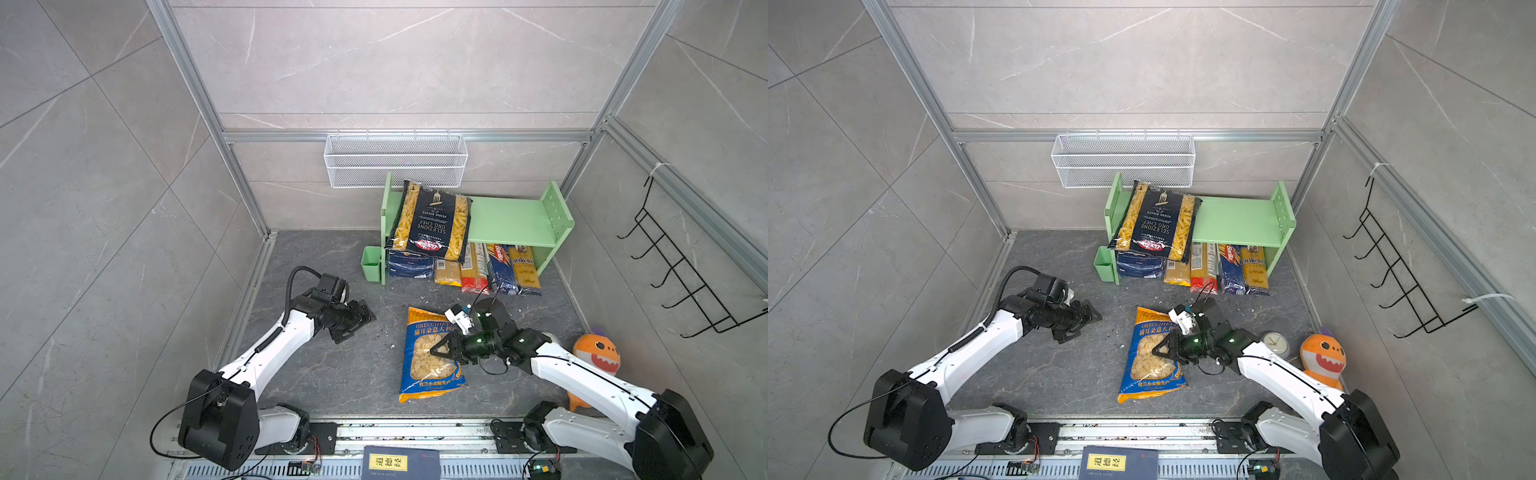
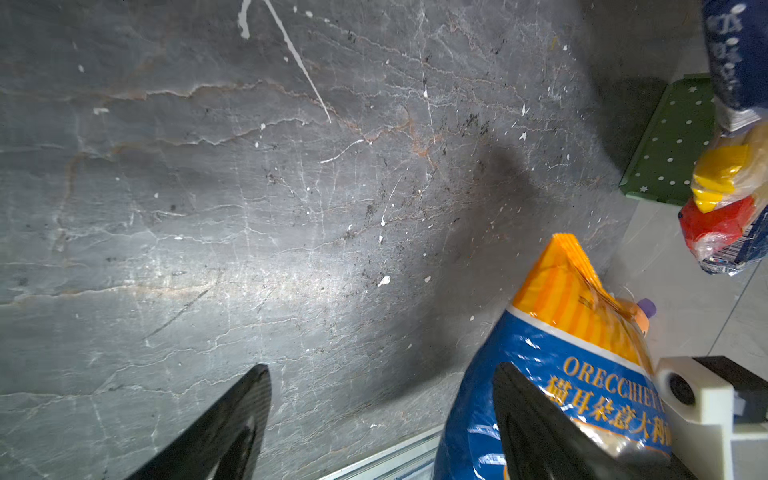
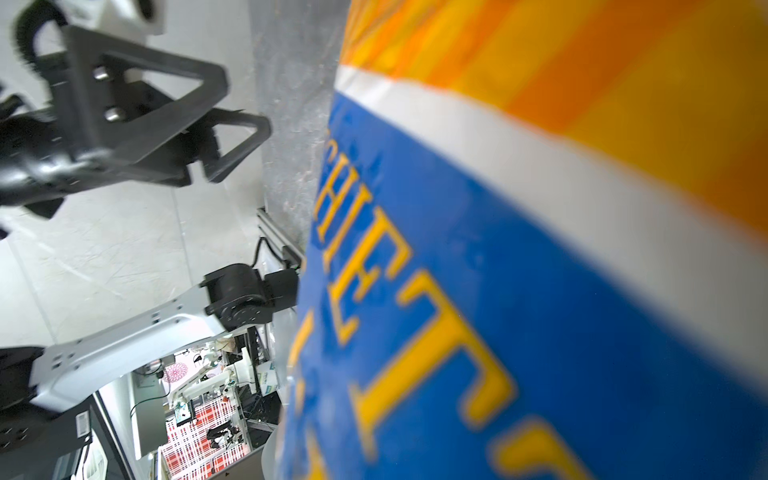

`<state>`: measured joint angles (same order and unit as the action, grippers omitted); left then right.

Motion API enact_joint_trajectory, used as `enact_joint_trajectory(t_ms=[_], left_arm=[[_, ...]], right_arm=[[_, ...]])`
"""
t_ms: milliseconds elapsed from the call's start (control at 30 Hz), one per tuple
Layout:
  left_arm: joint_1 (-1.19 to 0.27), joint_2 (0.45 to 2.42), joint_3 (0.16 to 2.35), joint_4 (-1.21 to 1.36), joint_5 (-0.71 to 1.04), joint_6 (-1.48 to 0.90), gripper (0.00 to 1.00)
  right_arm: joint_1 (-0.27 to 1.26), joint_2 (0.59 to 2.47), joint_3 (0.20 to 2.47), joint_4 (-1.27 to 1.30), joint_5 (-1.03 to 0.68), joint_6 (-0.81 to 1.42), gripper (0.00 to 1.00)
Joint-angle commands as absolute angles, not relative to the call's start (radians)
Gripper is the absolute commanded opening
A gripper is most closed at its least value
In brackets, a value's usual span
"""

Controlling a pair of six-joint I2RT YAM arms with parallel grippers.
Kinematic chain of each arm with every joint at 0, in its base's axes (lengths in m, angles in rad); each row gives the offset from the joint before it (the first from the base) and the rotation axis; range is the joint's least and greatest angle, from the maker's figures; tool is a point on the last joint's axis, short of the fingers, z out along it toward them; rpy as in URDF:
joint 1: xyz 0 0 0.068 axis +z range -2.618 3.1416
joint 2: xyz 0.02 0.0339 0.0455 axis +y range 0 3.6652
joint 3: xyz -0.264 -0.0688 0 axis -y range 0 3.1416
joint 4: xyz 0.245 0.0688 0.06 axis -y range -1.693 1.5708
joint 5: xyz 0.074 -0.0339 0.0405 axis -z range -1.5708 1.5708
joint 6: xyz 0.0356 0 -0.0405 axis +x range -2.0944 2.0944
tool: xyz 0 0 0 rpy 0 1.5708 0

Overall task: Place and organize the pasta boxes and bags onto the shelf
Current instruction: 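Lift the orecchiette bag with the right gripper onto the shelf top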

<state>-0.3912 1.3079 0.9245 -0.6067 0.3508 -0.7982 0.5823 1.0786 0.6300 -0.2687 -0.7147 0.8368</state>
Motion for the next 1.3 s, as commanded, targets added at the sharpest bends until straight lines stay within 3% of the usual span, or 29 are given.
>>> enact_joint_trajectory(t_ms=[0,67,100,267,433,900,1267], left_arm=[[-0.376,1.330,0.985,-0.628,0.389,-0.742,0.85],[-0.371,1.341,1.002,-0.632,0.394,-0.733,0.91],[-0.368,1.347,1.013,-0.639,0.392,-0.729,1.00],[-0.365,1.367,1.064,-0.645,0.387,-0.725,1.00],[-0.365,1.393,1.114,-0.644,0.409,-0.720,1.00],[-0.366,1.411,1.215,-0.640,0.443,-0.702,1.00],[-0.346,1.401,1.257,-0.621,0.473,-0.691,1.00]], right_arm=[[0.588,0.970,0.728,-0.308,-0.774,0.849,0.22],[0.588,0.915,0.770,-0.398,-0.759,0.823,0.22],[0.588,0.887,0.796,-0.446,-0.747,0.812,0.22],[0.589,0.776,0.926,-0.598,-0.666,0.804,0.23],[0.587,0.786,1.144,-0.808,-0.539,0.726,0.23],[0.564,1.155,1.868,-1.203,-0.200,0.477,0.23],[0.238,1.453,2.129,-1.184,-0.347,0.437,0.23]])
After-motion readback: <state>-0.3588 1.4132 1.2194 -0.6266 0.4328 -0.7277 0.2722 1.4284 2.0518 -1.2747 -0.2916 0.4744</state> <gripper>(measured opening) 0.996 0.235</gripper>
